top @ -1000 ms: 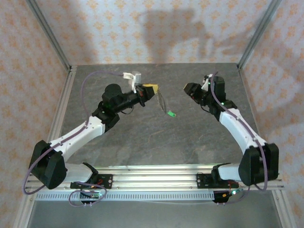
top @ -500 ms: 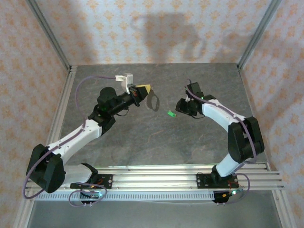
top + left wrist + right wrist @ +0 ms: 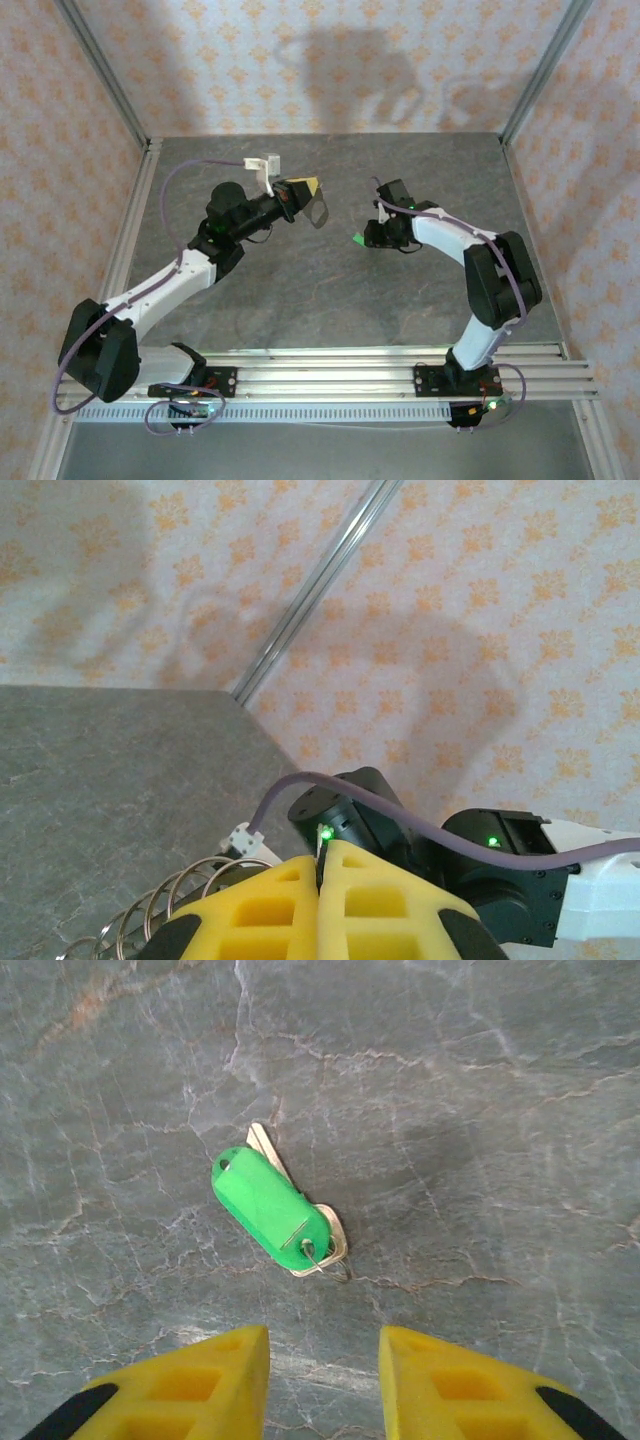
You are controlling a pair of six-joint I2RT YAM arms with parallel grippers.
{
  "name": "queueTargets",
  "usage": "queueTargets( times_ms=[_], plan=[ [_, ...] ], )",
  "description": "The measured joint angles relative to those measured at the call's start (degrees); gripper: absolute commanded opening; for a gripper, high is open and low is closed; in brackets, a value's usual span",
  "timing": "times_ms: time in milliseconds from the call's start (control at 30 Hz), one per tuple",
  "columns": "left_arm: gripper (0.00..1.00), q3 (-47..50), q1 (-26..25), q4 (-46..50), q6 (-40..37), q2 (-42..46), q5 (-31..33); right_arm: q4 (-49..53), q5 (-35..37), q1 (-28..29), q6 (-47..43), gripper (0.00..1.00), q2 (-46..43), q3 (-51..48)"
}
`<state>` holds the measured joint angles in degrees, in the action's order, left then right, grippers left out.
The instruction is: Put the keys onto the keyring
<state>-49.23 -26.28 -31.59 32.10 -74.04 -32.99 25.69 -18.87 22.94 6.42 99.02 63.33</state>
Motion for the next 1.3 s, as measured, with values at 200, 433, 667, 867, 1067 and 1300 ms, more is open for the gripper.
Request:
queueTargets(
  times_ms=[200, 433, 667, 867, 1067, 1300],
  plan=[
    [0.0, -0.96, 0.15, -0.02, 0.22, -0.63, -0.92, 0.0, 0.31, 0.76, -1.44, 0.32, 2.64, 1.31],
    [0.0, -1.46, 0.15, -0.09, 0.76, -0.63, -1.16, -0.04, 1.11, 0.76, -2.23, 0.29, 4.94, 3.26],
    [0.0, -1.51, 0.15, -0.11, 0.9, -0.66, -1.29, -0.09, 1.31, 0.76, -2.34, 0.24, 6.29, 3.43],
    [0.0, -1.53, 0.15, -0.2, 0.9, -1.11, -1.36, -0.22, 1.4, 0.76, -2.49, 0.2, 6.36, 3.43],
    [0.0, -1.55, 0.15, -0.35, 0.92, -1.11, -1.55, -0.39, 1.55, 0.76, -2.54, 0.13, 6.4, 3.43],
    [0.0, -1.73, 0.15, -0.39, 1.05, -1.11, -1.7, -1.11, 1.6, 0.76, -2.49, 0.0, 6.69, 3.43]
  ],
)
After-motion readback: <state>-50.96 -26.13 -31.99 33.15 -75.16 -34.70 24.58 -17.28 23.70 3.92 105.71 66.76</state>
